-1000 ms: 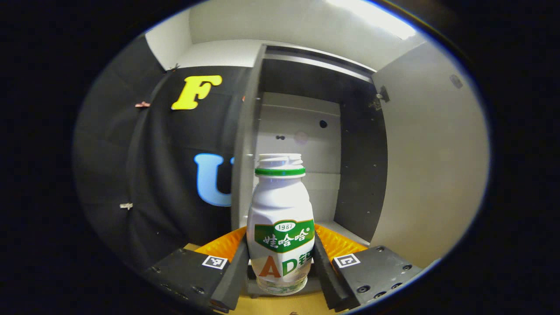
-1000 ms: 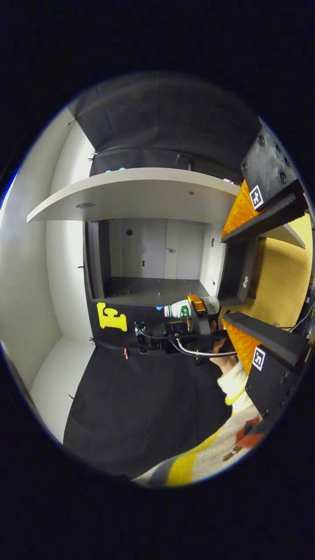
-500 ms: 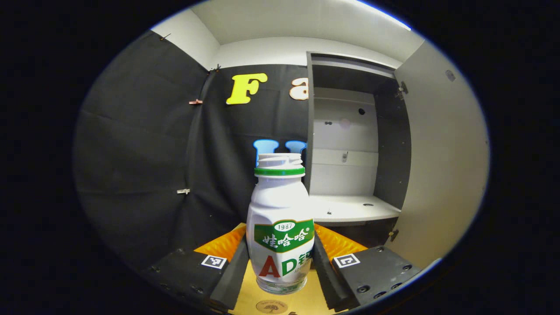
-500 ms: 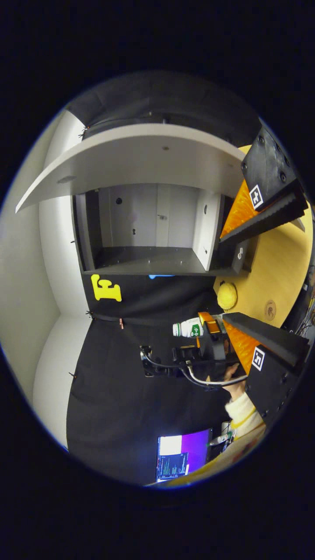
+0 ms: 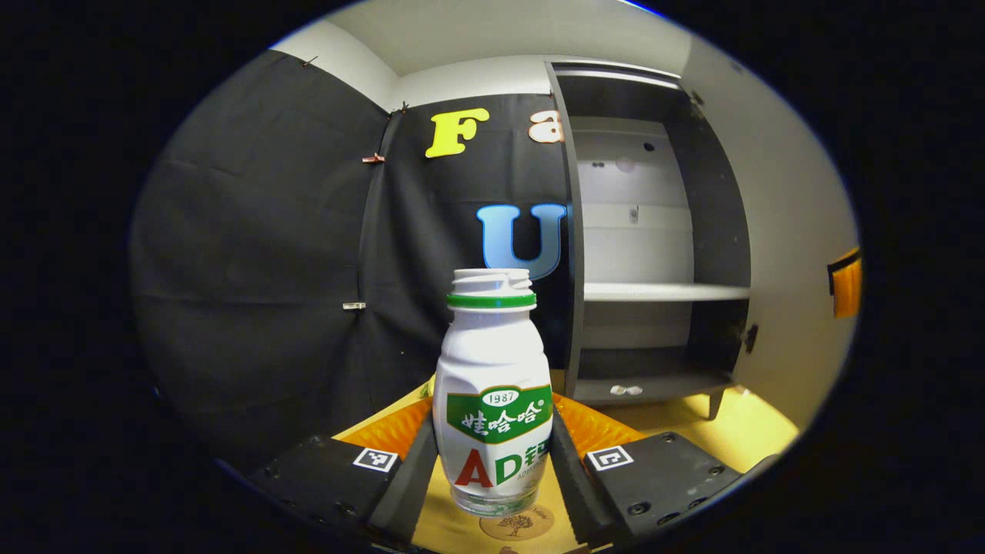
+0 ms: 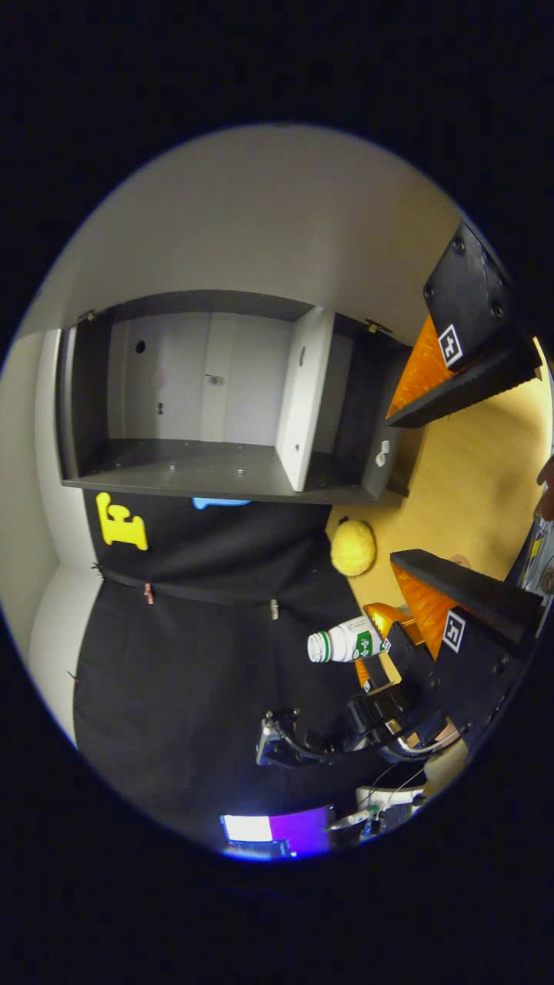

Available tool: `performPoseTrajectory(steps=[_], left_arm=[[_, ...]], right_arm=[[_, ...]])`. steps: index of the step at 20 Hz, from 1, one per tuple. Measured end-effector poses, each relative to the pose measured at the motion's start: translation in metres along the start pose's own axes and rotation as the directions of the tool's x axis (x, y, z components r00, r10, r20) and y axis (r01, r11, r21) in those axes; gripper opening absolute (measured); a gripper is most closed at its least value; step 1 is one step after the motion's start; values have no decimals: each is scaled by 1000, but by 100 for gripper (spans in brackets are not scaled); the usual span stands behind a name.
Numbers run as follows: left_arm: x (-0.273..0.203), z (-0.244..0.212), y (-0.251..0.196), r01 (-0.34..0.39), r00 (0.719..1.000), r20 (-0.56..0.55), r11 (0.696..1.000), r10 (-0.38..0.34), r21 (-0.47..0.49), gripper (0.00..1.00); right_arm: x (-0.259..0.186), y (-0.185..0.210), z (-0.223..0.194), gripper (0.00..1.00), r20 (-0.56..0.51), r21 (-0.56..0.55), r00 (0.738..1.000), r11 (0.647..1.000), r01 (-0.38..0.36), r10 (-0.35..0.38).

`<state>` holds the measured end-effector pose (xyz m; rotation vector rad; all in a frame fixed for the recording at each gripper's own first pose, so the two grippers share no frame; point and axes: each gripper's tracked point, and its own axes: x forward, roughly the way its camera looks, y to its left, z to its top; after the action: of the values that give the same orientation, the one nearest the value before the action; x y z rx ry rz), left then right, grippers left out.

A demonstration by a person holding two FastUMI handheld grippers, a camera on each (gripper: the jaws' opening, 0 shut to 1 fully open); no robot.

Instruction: Open the cabinet door with the right hand, grasp the bottle in the cabinet with the left hand and place it on the coaster, then close the cabinet door with the right hand.

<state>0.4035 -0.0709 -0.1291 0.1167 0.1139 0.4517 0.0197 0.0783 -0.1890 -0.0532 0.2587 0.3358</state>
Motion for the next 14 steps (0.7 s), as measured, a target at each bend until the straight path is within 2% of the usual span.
performPoseTrajectory(steps=[2, 7, 11, 14], left_arm=[[4, -4, 2, -7, 1000, 12, 999, 6, 47, 74], [9, -7, 2, 33, 999, 14, 999, -33, 23, 75], [20, -23, 2, 61, 998, -11, 998, -61, 9, 75], [28, -30, -6, 91, 996, -9, 996, -91, 14, 75]], right_arm=[[20, 5, -24, 98, -42, -19, 999, 1000, 12, -12], [50, 9, -44, 98, -38, -61, 998, 997, 40, -43], [57, 2, -59, 98, -68, -70, 994, 995, 78, -83], [56, 2, -64, 98, -98, -49, 992, 996, 78, -83]])
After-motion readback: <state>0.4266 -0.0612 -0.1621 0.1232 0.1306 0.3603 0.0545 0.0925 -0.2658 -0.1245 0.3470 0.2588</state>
